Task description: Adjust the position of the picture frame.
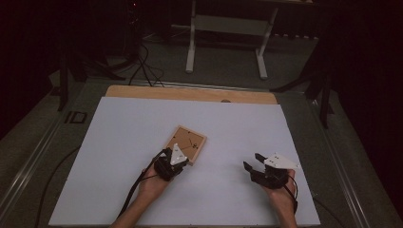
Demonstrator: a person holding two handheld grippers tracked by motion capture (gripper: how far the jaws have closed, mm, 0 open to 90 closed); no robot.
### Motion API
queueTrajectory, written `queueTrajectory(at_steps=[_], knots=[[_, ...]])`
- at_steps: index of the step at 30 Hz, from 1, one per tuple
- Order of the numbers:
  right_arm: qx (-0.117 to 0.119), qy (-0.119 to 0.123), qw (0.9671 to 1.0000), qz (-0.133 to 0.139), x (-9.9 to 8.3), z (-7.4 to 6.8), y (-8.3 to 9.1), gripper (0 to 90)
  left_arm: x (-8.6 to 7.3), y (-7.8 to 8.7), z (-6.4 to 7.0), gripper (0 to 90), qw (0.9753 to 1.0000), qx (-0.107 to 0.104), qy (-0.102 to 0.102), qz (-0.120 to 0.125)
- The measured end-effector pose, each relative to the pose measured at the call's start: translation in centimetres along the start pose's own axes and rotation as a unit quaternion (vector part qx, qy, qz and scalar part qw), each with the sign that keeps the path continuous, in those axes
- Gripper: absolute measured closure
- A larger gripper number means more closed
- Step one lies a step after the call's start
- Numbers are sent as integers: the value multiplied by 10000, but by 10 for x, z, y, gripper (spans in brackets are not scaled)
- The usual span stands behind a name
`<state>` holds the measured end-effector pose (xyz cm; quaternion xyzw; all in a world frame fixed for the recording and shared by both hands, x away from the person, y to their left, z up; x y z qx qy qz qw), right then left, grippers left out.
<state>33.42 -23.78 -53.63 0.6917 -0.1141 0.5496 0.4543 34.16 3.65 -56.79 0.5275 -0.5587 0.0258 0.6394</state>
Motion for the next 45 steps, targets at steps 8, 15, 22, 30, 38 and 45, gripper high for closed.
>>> queueTrajectory(at_steps=[8, 15, 22, 30, 38, 45], knots=[[7, -1, 10000, 16, 0, 1, 1, 416, 15, -15, 8, 895, 10000, -42, -40, 3], [8, -14, 10000, 20, 0, 1, 1, 415, 23, -29, 19, 894, 9999, -145, -78, 6], [4, -22, 10000, 20, 0, 1, 1, 415, 24, -27, 15, 884, 9999, -122, -53, 60], [26, -4, 10000, 13, 0, 0, 0, 415, 29, -8, -5, 867, 9996, -25, 60, 288], [23, -9, 10000, 3, 0, 0, 0, 414, 29, 4, -33, 849, 9985, 179, 336, 381], [24, -12, 10000, 5, 0, 0, 0, 414, 30, 8, -58, 816, 9967, 446, 532, 429]])
Point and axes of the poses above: each handheld gripper's, and its own axes: y roughly backward along the jaws, x roughly out of its top, z roughly to its right, the point moved 7 cm from there along -y, roughly forward along the jaws, and after that the axes turned 5 degrees about x, right-handed, at the moved point
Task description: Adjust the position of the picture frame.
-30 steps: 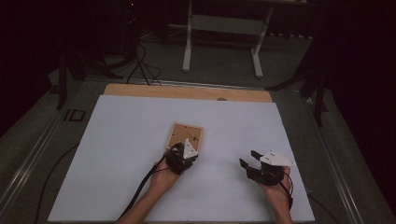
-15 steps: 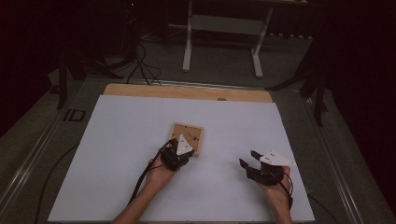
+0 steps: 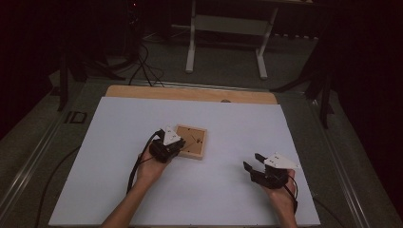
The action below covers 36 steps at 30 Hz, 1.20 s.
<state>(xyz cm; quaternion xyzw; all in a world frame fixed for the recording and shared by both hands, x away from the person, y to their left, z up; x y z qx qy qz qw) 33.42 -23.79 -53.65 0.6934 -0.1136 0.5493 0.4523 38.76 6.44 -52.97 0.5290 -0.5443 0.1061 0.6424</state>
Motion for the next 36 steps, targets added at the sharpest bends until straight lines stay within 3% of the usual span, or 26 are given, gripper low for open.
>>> queueTrajectory(at_steps=[7, 9, 10, 21, 27, 36], knots=[[0, -1, 10000, 11, 0, 0, 1, 413, -3, -6, -26, 778, 9990, 289, 325, -74], [1, -5, 10000, 15, 0, 0, 1, 413, -3, -6, -26, 766, 9990, 289, 325, -74], [-4, -1, 10000, 18, 0, 1, 1, 413, -5, -10, -31, 746, 9984, 348, 429, -119], [-7, -10, 10000, 13, 0, 1, 1, 409, -13, -30, -31, 715, 9972, 346, 540, -388], [-5, -10, 10000, 15, 0, 1, 1, 407, -19, -36, -33, 753, 9964, 342, 547, -558], [14, 7, 10000, 9, 0, 0, 1, 407, -19, -38, -35, 759, 9955, 247, 710, -577]])
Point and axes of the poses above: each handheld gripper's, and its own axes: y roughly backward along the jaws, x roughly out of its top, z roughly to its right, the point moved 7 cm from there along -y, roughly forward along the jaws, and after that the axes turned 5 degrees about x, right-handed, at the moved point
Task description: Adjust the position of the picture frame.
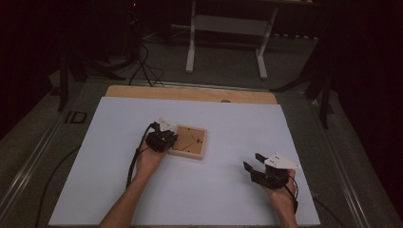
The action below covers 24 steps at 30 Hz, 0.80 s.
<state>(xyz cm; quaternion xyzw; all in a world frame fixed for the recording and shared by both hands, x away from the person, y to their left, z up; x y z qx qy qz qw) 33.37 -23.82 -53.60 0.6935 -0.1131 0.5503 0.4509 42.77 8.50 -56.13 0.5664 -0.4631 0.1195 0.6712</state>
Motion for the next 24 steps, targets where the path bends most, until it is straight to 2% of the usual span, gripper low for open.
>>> queueTrajectory(at_steps=[4, 15, 24], knots=[[4, 12, 10000, -6, 0, 0, 0, 406, 0, 0, 1, 775, 10000, -16, -26, 10], [11, 5, 10000, -3, 0, 0, 0, 405, 0, 3, 4, 796, 9998, 165, -81, -11], [19, 19, 10000, -19, 0, -1, 0, 406, -5, 8, 6, 802, 9996, 291, 43, -4]])
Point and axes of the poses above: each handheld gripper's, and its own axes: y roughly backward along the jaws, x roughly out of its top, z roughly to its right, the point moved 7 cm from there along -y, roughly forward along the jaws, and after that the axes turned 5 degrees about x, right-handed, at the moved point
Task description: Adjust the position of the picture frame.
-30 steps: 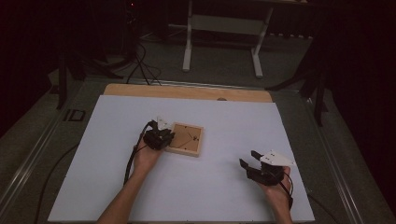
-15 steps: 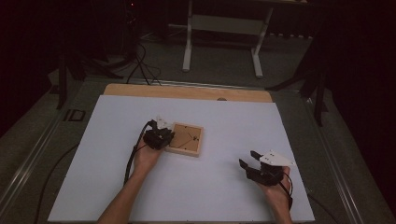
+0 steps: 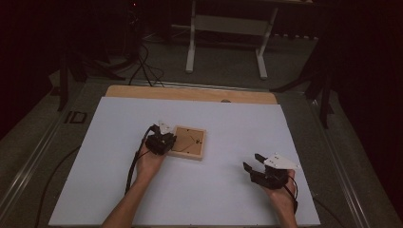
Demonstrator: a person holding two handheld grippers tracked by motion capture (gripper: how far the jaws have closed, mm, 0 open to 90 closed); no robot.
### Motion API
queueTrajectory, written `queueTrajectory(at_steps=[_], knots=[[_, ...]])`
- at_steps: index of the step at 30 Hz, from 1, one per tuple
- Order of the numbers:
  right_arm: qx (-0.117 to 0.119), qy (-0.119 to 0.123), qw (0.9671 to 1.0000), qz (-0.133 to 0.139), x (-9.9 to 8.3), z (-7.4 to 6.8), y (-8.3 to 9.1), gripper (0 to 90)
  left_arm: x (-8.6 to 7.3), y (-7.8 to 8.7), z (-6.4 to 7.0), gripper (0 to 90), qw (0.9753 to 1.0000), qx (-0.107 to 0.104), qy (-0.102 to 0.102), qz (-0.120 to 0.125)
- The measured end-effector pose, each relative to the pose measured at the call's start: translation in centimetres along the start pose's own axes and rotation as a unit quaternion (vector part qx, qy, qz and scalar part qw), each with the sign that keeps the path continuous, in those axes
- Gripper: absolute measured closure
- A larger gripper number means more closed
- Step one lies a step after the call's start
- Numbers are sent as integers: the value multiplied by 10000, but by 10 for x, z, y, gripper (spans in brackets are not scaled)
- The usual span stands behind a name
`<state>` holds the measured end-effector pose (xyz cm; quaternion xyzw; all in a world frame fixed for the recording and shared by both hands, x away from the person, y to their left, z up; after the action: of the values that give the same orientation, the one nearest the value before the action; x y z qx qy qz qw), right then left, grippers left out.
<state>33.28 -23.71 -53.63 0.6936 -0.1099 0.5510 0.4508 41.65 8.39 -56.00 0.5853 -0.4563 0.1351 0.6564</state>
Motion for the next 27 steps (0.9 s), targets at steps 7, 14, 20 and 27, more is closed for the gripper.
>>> queueTrajectory(at_steps=[7, 14, 20, 27], knots=[[12, 6, 10000, -10, 0, 0, -1, 405, -4, 5, 3, 804, 9998, 87, 150, -19], [17, 11, 10000, -12, 0, 0, -1, 406, -8, 11, 8, 803, 9997, 95, 235, -45], [21, 24, 10000, -36, -1, -1, -2, 405, -11, 16, 10, 799, 9997, 5, 234, -55], [16, 31, 10000, -45, -1, -1, -2, 405, -16, 22, 17, 796, 9994, -17, 330, -48]])
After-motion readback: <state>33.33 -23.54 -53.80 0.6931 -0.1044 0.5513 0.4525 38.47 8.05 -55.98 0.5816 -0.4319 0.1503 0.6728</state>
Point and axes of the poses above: each handheld gripper's, and its own axes: y roughly backward along the jaws, x roughly out of its top, z roughly to its right, the point moved 7 cm from there along -y, roughly forward along the jaws, and after that the axes turned 5 degrees about x, right-handed, at the moved point
